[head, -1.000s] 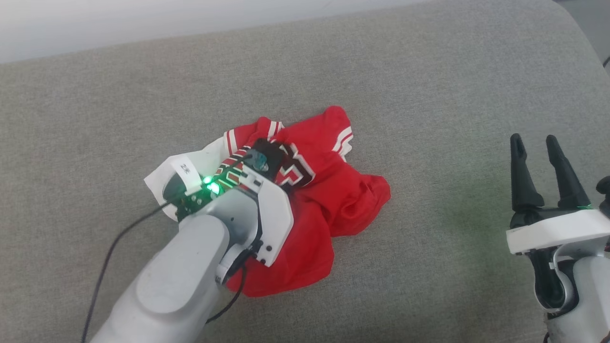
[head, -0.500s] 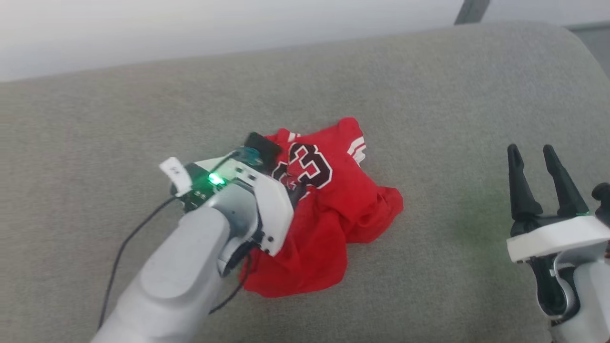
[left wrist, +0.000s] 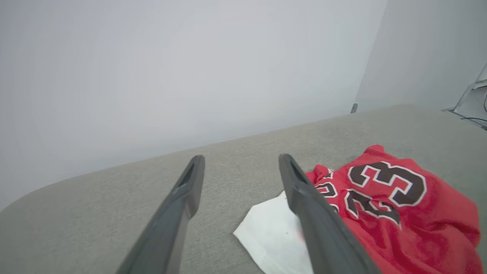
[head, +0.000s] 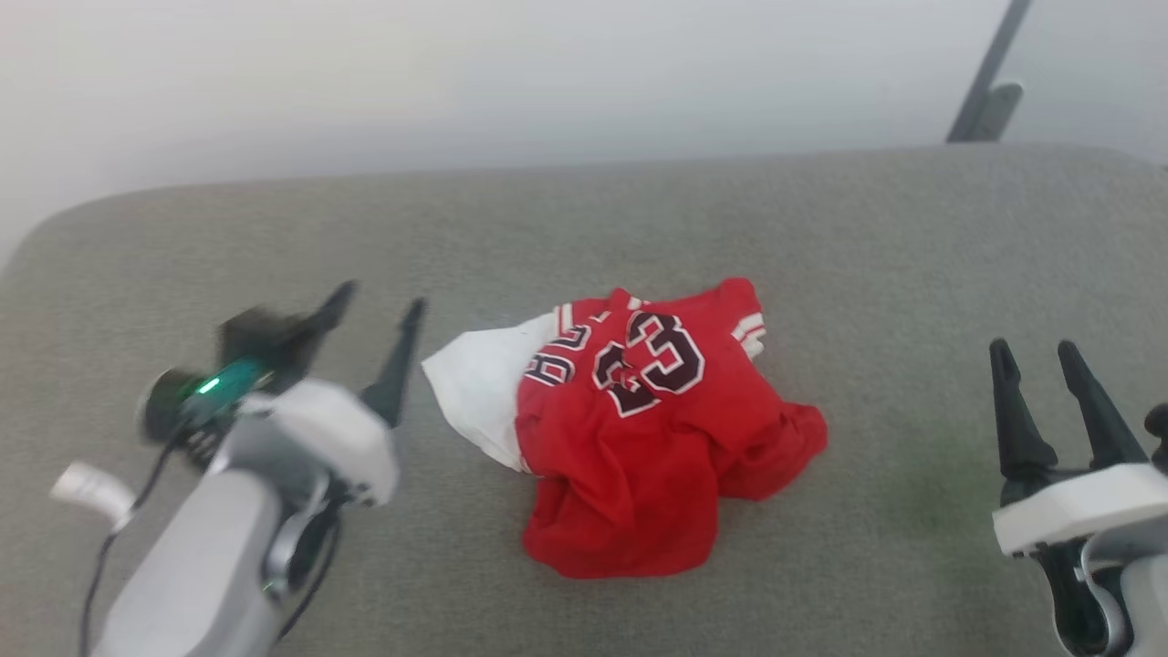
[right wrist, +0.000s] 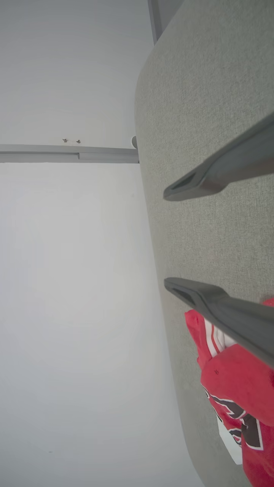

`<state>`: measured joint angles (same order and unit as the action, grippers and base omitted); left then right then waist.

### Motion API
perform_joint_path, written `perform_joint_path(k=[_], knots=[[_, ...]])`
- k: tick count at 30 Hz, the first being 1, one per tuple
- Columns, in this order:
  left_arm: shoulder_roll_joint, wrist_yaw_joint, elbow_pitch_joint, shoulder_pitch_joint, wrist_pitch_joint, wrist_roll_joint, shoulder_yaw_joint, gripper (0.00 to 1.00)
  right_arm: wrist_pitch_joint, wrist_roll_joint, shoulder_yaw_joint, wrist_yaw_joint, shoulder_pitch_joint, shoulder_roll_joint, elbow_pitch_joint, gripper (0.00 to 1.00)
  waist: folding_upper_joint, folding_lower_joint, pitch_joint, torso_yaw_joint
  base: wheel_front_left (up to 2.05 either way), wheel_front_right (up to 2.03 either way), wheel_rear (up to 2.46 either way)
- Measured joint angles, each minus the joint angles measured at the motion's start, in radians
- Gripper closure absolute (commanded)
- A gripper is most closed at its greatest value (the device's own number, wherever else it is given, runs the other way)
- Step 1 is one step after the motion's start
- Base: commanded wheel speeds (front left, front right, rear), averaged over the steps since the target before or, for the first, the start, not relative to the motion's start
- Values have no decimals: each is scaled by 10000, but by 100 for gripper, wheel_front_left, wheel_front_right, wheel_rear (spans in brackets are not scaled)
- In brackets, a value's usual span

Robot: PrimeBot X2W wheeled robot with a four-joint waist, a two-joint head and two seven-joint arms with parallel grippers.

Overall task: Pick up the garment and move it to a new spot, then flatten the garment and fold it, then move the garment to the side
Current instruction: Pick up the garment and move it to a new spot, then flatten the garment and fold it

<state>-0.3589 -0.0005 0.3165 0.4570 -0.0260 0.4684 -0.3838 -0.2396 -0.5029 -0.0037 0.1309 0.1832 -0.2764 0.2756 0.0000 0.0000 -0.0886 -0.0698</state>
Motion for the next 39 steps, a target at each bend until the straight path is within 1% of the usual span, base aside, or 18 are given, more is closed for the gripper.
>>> perform_joint_path(k=[2, 7, 11, 14, 20, 27, 39], knots=[[-228, 148, -209, -448, -424, 100, 305, 0, 25, 19, -46, 0, -142, -25, 38, 0, 0, 0, 146, 150, 0, 0, 0], [-780, 683, -865, -1683, -1262, 295, 1137, 0, 105, 140, -201, 0, -404, -79, 50, 0, 0, 0, 450, 466, 0, 0, 0], [-1020, 1043, -1369, -2661, -1546, 504, 1659, 0, 117, 211, -343, 0, -542, -94, 29, 0, 0, 0, 582, 676, 0, 0, 0], [-1104, 1154, -1590, -3189, -1703, 748, 1925, 0, 127, 236, -399, 0, -568, -92, -4, 0, 0, 0, 634, 797, 0, 0, 0], [-1156, 1206, -1676, -3793, -1885, 953, 2188, 0, 125, 384, -502, 0, -616, -38, -10, 0, 0, 0, 779, 900, 0, 0, 0], [-1191, 1221, -1611, -4143, -2050, 1085, 2447, 0, 159, 470, -545, 0, -727, 77, -94, 0, 0, 0, 903, 839, 0, 0, 0], [-1304, 1220, -1845, -4230, -2038, 1279, 2520, 0, 295, 483, -571, 0, -770, 105, -324, 0, 0, 0, 891, 730, 0, 0, 0]])
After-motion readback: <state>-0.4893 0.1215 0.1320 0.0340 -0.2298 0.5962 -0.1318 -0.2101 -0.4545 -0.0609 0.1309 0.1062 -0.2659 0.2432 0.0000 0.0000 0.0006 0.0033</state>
